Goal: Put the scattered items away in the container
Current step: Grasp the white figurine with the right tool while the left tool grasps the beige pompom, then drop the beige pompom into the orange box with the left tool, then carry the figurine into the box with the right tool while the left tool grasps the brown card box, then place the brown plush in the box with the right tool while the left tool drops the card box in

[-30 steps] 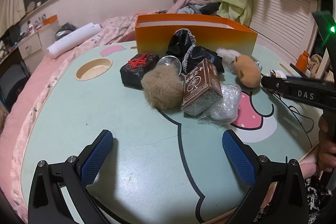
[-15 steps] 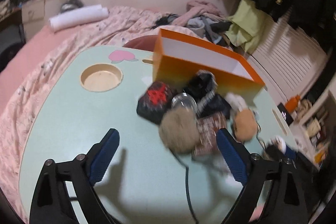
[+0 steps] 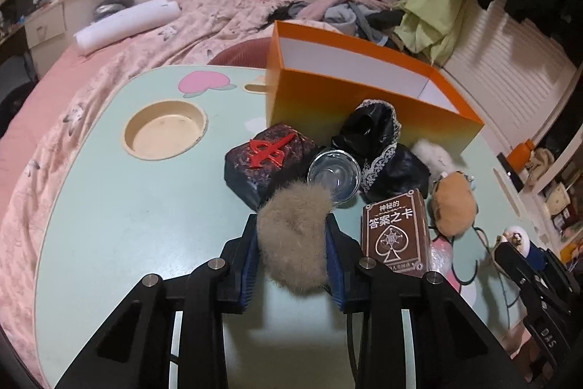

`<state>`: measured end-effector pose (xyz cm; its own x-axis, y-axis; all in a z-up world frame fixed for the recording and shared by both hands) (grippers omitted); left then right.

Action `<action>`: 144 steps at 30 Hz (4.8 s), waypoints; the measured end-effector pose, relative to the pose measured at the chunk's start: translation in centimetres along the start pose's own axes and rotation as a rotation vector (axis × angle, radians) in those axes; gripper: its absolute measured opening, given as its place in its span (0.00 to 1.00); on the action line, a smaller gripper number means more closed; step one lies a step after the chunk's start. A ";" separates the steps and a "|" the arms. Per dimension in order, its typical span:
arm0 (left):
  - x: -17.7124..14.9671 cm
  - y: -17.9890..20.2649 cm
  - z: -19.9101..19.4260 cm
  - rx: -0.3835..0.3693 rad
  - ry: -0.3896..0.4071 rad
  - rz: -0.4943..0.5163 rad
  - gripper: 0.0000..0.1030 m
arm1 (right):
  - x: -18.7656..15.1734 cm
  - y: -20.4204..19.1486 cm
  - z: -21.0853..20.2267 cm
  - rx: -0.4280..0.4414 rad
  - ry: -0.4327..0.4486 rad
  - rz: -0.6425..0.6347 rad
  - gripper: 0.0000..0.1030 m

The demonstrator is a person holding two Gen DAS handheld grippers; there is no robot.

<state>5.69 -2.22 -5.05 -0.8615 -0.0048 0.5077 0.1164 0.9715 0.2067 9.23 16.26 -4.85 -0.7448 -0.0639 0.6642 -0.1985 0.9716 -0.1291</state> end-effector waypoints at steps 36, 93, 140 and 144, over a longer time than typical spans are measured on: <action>17.0 5.1 6.3 -0.139 -0.099 0.060 0.59 | 17.6 3.1 5.8 0.154 -0.067 0.042 0.73; 0.4 4.0 1.8 -0.100 -0.010 0.034 0.38 | 15.5 0.4 2.3 -0.010 0.158 0.001 0.72; 16.0 5.6 -3.9 -0.084 0.242 0.094 0.38 | 17.8 -1.7 1.7 -0.009 0.158 -0.070 0.39; 16.5 4.5 -0.4 -0.083 0.144 0.052 0.47 | 18.6 -0.9 3.8 -0.016 0.129 -0.053 0.55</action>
<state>-7.80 2.02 4.56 -0.7743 0.0056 0.6329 0.2045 0.9485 0.2419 -6.87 13.28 4.79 -0.6456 -0.0861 0.7588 -0.2245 0.9711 -0.0808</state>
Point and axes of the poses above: each gripper's, at about its wrist camera, not at the fingertips, and z roughly the way its jaws point, y to its right, x to its top, the point moved 8 cm from there along z, roughly the way its jaws point, and after that the axes turned 11 degrees about -y, right-handed, at the moved point
